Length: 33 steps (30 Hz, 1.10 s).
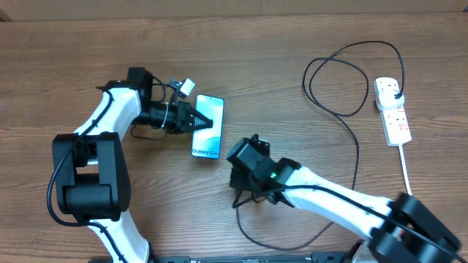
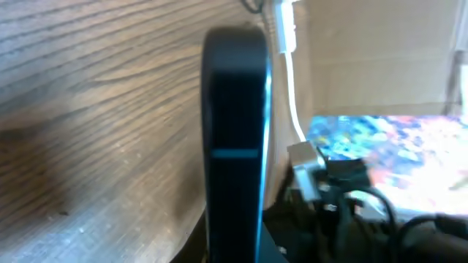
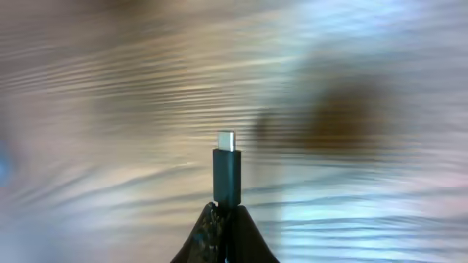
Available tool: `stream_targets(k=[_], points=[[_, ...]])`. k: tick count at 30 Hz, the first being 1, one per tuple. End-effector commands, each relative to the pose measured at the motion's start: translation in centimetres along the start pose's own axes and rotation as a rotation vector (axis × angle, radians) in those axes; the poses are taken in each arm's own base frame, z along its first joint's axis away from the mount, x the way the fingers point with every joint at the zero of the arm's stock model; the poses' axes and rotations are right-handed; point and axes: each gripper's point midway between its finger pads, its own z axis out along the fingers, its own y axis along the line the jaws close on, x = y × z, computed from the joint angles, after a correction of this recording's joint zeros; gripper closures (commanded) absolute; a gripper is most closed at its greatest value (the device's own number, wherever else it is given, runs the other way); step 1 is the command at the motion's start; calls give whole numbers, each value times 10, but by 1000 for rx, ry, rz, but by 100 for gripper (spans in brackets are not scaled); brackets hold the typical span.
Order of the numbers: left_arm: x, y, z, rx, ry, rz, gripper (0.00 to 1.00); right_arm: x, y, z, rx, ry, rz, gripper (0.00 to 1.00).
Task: Plug charger to phone and switch on socket
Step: 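Lower the smartphone with the left gripper onto the raised plug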
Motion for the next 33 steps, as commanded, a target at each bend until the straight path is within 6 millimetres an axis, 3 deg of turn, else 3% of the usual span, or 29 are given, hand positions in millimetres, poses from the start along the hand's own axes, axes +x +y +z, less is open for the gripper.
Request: stream_targets(k=[1, 5, 12, 14, 19, 27, 33], points=[[-7, -29, -16, 161, -90, 142, 96, 15, 51, -32, -273, 94, -203, 96], [-7, -29, -22, 201, -125, 142, 96, 37, 70, -35, -395, 156, -285, 96], [-9, -30, -27, 221, -148, 136, 96, 56, 94, -37, -727, 64, -389, 96], [-10, -33, -28, 237, -155, 135, 96, 53, 94, -41, -798, -7, -389, 96], [-10, -37, -28, 264, -158, 104, 96, 25, 69, -29, -724, -165, -196, 96], [-9, -39, -25, 275, -133, -9, 96, 12, 69, -30, -706, -232, -168, 96], [-8, -43, -17, 281, -106, -39, 96, 3, 80, -43, -767, -283, -164, 96]])
